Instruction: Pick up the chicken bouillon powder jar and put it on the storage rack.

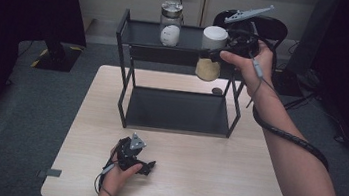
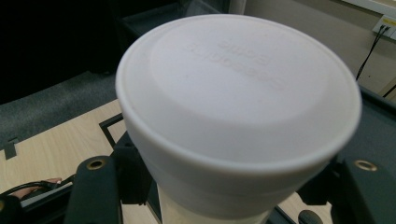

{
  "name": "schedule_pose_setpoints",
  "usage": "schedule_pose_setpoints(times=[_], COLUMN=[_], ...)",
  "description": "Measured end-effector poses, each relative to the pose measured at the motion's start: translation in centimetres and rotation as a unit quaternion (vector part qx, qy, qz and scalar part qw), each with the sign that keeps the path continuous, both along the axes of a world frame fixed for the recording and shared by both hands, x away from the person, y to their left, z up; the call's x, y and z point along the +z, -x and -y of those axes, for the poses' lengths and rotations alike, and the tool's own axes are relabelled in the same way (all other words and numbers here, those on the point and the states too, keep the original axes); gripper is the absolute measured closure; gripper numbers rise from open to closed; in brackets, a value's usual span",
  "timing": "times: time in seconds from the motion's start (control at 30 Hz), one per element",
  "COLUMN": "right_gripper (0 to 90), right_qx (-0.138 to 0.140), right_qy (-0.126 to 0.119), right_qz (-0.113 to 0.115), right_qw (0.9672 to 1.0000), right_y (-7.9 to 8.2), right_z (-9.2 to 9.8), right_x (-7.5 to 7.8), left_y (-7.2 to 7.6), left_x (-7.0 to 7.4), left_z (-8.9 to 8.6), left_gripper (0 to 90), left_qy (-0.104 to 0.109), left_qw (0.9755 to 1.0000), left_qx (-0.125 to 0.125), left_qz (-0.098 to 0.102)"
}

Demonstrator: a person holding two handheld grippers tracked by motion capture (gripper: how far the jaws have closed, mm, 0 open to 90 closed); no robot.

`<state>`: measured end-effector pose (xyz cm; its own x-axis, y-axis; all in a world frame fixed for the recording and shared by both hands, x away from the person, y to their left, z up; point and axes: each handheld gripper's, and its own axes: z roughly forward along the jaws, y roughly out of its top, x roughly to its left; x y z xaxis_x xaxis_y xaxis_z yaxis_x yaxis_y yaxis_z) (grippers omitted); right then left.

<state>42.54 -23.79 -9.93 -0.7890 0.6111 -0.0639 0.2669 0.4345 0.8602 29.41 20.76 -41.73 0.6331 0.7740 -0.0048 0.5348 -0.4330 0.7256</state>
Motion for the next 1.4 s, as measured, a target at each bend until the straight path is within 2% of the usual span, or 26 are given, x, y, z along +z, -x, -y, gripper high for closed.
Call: schedule_pose_setpoints(times=[0.37,0.57,0.9,1.27,1.4], right_gripper=[35.3,35.3,35.3,35.3,35.3], right_qx=[0.004,0.000,-0.013,-0.027,-0.030], right_qy=[0.005,-0.014,-0.015,-0.016,-0.015], right_qz=[-0.004,-0.010,-0.006,-0.011,-0.013], right_qw=[1.0000,0.9999,0.9998,0.9995,0.9994], right_y=[-0.3,-0.8,-1.4,-2.9,-4.1], right_z=[-0.9,-0.8,-1.4,-1.8,-2.1], right_x=[2.1,2.9,4.7,5.0,5.0], left_y=[0.0,0.0,0.0,0.0,0.0], left_x=[0.0,0.0,0.0,0.0,0.0], left_z=[0.0,0.0,0.0,0.0,0.0], left_gripper=[0.0,0.0,0.0,0.0,0.0], left_qy=[0.000,0.000,0.001,0.001,0.001], left_qw=[1.0000,1.0000,1.0000,1.0000,1.0000], left_qx=[0.000,0.000,0.000,0.001,0.000], left_qz=[0.000,0.000,0.001,0.001,0.001])
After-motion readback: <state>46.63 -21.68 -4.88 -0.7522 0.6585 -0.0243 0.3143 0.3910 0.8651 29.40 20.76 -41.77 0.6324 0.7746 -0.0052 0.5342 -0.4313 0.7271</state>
